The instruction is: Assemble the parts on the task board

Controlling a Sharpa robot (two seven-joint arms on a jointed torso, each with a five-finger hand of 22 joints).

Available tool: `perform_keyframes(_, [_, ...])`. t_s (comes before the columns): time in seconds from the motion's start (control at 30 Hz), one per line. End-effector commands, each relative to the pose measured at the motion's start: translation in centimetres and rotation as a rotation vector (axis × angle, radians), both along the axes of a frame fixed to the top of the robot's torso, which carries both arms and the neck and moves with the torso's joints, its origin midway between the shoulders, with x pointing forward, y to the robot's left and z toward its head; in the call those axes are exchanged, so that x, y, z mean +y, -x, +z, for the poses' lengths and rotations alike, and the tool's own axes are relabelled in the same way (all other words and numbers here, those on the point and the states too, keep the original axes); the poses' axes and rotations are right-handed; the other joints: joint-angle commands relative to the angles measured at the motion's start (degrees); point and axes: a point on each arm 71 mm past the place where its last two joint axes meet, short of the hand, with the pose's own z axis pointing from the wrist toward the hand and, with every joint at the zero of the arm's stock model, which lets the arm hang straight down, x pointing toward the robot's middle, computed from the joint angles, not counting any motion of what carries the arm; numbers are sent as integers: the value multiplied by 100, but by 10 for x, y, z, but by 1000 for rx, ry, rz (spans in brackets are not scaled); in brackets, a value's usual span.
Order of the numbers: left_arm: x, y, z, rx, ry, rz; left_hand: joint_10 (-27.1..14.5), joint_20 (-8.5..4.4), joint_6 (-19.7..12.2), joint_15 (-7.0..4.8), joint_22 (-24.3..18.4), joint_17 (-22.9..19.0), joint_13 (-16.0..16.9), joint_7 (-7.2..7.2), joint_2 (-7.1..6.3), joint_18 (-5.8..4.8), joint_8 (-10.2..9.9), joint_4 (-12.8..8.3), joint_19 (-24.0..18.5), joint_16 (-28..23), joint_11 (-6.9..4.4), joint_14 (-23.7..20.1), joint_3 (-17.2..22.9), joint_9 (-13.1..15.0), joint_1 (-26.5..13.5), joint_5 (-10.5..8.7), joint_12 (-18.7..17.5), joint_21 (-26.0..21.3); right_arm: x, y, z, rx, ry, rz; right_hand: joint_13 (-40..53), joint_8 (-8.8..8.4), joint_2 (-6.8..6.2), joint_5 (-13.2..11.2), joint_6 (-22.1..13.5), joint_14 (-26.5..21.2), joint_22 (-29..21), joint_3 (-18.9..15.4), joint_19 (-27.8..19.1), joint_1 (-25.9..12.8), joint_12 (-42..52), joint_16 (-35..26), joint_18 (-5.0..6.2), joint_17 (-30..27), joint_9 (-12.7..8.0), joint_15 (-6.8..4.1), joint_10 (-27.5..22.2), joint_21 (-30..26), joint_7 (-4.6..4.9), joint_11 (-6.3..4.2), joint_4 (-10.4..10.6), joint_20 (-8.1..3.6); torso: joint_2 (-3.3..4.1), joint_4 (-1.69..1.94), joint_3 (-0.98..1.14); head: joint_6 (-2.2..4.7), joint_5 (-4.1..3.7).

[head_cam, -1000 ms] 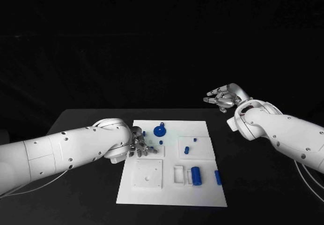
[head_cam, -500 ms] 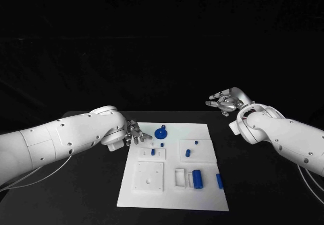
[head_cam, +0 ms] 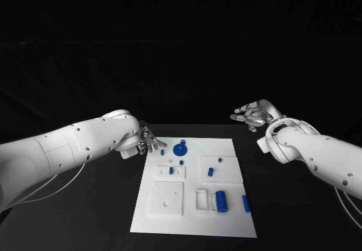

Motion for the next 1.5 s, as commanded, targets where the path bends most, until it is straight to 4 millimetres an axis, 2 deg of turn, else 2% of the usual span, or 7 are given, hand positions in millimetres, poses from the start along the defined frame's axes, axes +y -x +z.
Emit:
perform_keyframes(0.03, [-1,-4,3,-1,-25,-27,282,8,-60,10,108,-36,6,-4,-119,-57,47,204,17,-48,47,-49,48,-39,-35,-128,-50,-31,2,1,0,5,0,12,-3,-21,9,17,-24,10,469,-28,270,-46,-5,-26,107,-5,-7,-16,-20,-31,12,-15,-15,12,38,-7,-8,33,48])
perform_keyframes(0.27, [0,-11,4,6,-77,-30,279,12,-120,18,110,-79,-2,16,-50,-63,38,167,5,-80,57,-85,40,-99,-25,-111,-113,-55,4,1,1,3,-4,19,-3,-21,26,46,-31,14,472,-42,274,-20,-1,-22,107,-3,-8,-16,-13,-21,13,-16,5,13,75,-17,-8,29,53])
perform_keyframes(0.37, [-1,-13,3,20,-94,-39,276,4,-68,13,111,-87,-1,0,168,-74,91,-123,-1,-86,47,-99,-80,-95,-8,209,-149,-68,5,1,1,3,-7,23,-4,-22,27,79,-32,14,471,-35,274,-15,-1,-22,107,-3,-9,-17,-14,-23,15,-16,3,12,96,-30,-19,31,67])
perform_keyframes(0.53, [-3,-16,1,28,-102,-46,275,4,-88,13,111,-93,3,7,317,-78,81,-341,-6,-86,52,-114,-192,-108,5,478,-180,-76,8,1,0,3,-9,29,-2,-21,27,85,-32,15,470,-31,273,-14,1,-20,107,-1,-8,-17,-14,-29,14,-16,3,12,135,-47,-37,40,59])
perform_keyframes(0.9, [-1,-19,0,30,-104,-38,276,-4,-70,7,111,-98,15,0,373,-83,87,-386,3,-83,47,-109,-250,-114,-26,482,-179,-79,11,0,0,3,-11,36,-2,-21,27,85,-32,15,470,-31,273,-14,1,-20,107,-1,-8,-17,-14,-29,14,-16,3,12,208,-59,-53,48,20])
perform_keyframes(1.23, [-6,-19,-2,52,-104,-64,276,-2,-13,6,115,-85,36,-13,494,-83,63,-492,3,-47,37,-99,-326,-113,-20,498,-139,-69,13,-1,-1,-3,4,36,-1,-22,35,92,-34,13,470,-20,273,-11,3,-22,106,-2,-9,-18,-16,-28,16,-15,-5,11,204,-64,-49,48,36])
perform_keyframes(1.5, [-7,-19,-2,50,-100,-74,280,5,13,9,115,-42,49,-13,597,-72,10,-641,4,-5,31,-81,-416,-123,27,642,-104,-44,14,-2,-2,1,6,37,-6,-23,36,78,-35,11,470,-12,272,-18,0,-23,106,-3,-9,-17,-19,-30,16,-15,-8,11,207,-56,-57,57,35])
